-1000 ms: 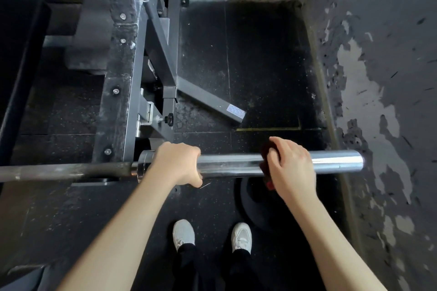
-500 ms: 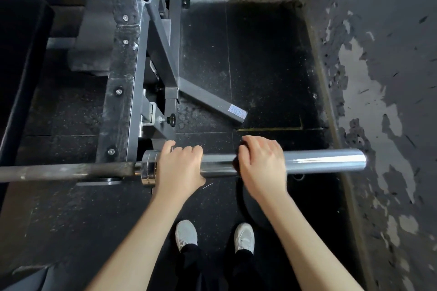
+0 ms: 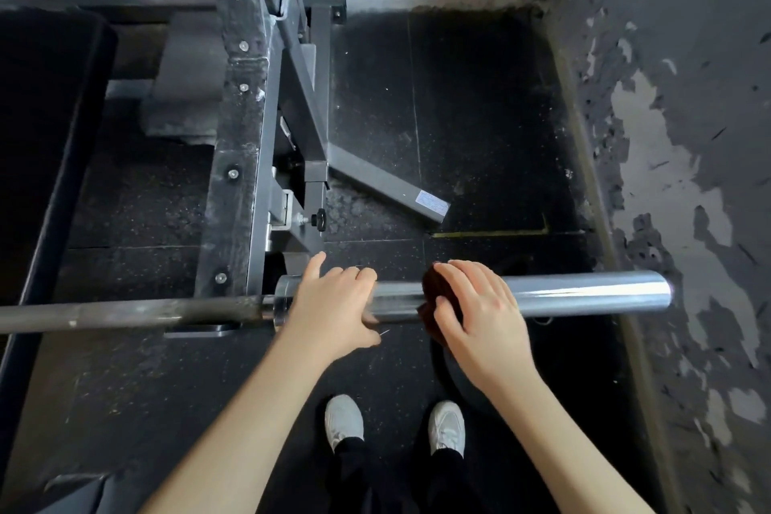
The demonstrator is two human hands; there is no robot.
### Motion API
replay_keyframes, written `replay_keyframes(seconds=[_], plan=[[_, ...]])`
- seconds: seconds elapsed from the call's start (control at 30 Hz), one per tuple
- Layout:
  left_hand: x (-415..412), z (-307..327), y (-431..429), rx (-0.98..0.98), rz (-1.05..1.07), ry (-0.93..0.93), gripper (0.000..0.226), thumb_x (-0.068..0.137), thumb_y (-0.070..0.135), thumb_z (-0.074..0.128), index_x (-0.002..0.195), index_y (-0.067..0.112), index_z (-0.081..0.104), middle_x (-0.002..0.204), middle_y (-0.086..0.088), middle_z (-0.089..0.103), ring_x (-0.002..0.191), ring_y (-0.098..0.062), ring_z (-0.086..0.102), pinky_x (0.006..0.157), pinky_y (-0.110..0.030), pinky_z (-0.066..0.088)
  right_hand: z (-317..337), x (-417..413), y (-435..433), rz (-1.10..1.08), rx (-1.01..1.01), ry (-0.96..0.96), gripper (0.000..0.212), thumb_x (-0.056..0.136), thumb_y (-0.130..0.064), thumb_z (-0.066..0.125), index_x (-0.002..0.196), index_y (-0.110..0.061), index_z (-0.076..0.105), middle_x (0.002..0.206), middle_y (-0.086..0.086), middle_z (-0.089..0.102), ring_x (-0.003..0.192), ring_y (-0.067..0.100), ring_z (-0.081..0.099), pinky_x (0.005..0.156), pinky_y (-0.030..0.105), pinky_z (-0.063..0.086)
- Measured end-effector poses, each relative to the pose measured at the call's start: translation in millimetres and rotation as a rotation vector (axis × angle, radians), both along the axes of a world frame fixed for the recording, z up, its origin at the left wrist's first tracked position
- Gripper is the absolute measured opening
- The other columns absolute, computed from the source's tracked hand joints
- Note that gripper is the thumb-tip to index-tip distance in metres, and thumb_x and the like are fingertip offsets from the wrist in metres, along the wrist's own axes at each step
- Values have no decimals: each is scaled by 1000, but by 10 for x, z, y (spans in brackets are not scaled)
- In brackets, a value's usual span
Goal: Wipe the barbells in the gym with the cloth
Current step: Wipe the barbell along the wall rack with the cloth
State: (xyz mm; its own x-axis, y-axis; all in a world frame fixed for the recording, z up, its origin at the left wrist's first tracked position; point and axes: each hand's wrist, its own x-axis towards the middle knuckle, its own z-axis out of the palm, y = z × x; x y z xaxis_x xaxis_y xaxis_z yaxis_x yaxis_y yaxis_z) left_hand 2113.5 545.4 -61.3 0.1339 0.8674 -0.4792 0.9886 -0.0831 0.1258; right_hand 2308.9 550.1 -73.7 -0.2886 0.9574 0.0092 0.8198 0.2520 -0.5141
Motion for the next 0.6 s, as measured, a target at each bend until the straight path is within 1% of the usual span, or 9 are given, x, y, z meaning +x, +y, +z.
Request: replay_keyframes(seconds=[0.07, 0.13, 0.23, 0.3, 0.37, 0.4, 0.5, 0.57, 0.6], plan=[[-206, 69, 60, -77, 13, -30, 83, 71, 63, 68, 138, 25, 37, 131, 8, 51, 126, -16, 45, 119, -44, 11, 26, 86, 28, 44, -8, -9, 44, 88, -32, 42, 121, -14, 64, 119, -2, 63, 114, 15, 52, 100, 27, 36], [-402, 95, 100, -158, 72, -21, 97, 67, 70, 67, 145, 23, 33, 136, 6, 49, 126, -17, 46, 116, -41, 23, 26, 97, 35, 55, 11, -7, 43, 88, -31, 42, 120, -14, 64, 118, -2, 64, 113, 13, 50, 104, 31, 36], [-508, 64, 38, -197, 145, -106, 81, 65, 67, 71, 129, 23, 48, 113, 8, 56, 104, -15, 51, 92, -32, 44, -13, -2, 80, -27, 3, -41, 35, 87, -30, 40, 104, -17, 67, 101, -5, 67, 97, 14, 56, 103, 36, 39], [-492, 56, 18, -168, 145, -127, 73, 65, 66, 72, 119, 22, 52, 105, 9, 55, 98, -14, 49, 87, -30, 46, -46, -217, 175, -140, -52, -83, 32, 87, -30, 35, 84, -19, 64, 80, -6, 64, 76, 16, 55, 93, 37, 43], [-472, 29, -11, -112, 170, -116, 73, 64, 67, 73, 117, 22, 53, 106, 9, 55, 100, -14, 48, 88, -30, 44, -38, -483, 169, -155, -79, -76, 34, 88, -32, 33, 80, -17, 63, 75, -3, 63, 71, 21, 54, 82, 40, 44], [-461, 17, -42, -69, 179, -95, 75, 63, 68, 73, 118, 21, 52, 108, 8, 55, 103, -15, 48, 90, -31, 43, -49, -561, 93, -93, -57, -53, 33, 88, -33, 36, 87, -17, 64, 83, -1, 65, 78, 24, 57, 84, 40, 45], [-392, -30, -196, 78, 166, -24, 82, 59, 70, 75, 118, 16, 55, 110, 2, 58, 104, -21, 51, 95, -34, 39, -17, -396, -185, 170, 4, -50, 40, 94, -36, 43, 125, -17, 60, 126, 1, 62, 119, 23, 53, 109, 38, 36], [-361, -12, -257, 136, 134, -2, 99, 56, 73, 74, 129, 9, 54, 114, -2, 59, 106, -24, 53, 100, -38, 40, -12, -144, -104, 178, 53, -101, 41, 96, -38, 40, 126, -19, 61, 127, -2, 63, 121, 19, 54, 112, 37, 27], [-360, 17, -266, 115, 108, 5, 107, 61, 73, 72, 140, 7, 43, 123, -3, 55, 114, -24, 50, 107, -39, 34, -21, -93, -14, 112, 39, -113, 40, 97, -37, 37, 119, -19, 64, 119, -3, 66, 114, 19, 58, 112, 38, 25]])
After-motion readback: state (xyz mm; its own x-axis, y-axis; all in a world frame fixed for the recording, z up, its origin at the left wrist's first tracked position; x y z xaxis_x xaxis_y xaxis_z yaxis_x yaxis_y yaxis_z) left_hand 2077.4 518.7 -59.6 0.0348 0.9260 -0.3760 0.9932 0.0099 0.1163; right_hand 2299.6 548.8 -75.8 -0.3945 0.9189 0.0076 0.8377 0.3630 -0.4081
